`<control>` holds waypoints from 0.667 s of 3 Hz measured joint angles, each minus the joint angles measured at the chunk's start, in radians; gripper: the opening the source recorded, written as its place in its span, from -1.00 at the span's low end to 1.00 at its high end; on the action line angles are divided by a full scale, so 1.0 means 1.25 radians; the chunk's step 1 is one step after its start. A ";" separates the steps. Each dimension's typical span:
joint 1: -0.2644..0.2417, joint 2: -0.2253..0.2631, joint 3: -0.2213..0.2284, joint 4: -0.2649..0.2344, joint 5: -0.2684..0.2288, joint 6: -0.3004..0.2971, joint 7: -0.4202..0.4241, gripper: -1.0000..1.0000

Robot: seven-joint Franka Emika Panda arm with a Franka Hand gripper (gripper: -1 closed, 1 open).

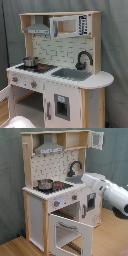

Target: Play with the kitchen

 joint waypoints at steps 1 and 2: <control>0.061 0.001 0.039 -0.059 -0.025 0.013 0.000 1.00; 0.113 0.001 0.090 -0.121 -0.028 0.025 0.000 1.00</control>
